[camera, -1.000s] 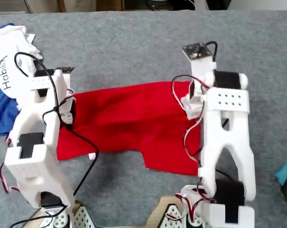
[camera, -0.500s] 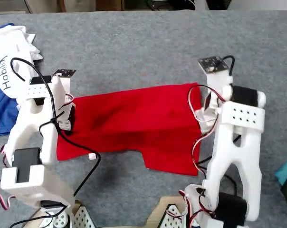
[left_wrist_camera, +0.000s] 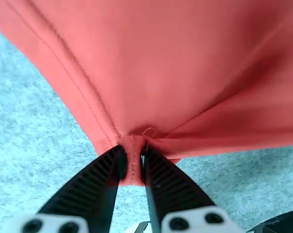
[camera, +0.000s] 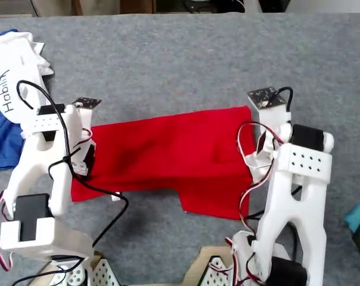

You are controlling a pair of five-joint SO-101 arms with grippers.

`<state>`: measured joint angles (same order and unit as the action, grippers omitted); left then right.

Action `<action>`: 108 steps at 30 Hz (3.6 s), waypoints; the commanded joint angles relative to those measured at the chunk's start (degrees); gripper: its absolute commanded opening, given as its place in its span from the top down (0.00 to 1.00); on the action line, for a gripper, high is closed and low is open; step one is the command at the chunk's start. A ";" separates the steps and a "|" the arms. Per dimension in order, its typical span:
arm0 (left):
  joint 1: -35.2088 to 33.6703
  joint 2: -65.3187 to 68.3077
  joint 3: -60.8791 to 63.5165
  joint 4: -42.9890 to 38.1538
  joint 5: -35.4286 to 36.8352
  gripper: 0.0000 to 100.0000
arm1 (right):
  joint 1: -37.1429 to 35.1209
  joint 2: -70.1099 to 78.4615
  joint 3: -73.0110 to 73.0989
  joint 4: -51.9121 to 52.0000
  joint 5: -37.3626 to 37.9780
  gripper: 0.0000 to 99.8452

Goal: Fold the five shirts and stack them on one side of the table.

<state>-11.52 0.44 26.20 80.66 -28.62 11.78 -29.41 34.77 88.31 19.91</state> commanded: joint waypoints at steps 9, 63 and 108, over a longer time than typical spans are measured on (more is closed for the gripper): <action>-1.58 -2.15 1.32 -0.35 -2.73 0.98 | 6.29 -2.86 1.10 -0.44 4.22 1.00; 5.10 9.36 -5.19 -27.34 22.68 0.98 | -17.27 42.42 -22.81 -29.71 -21.36 0.99; -0.97 35.03 -68.92 18.37 16.44 0.98 | -29.67 41.45 -42.51 9.05 0.09 0.99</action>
<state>-11.60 40.35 -43.08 98.51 -11.03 -14.77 21.67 -17.71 100.09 17.45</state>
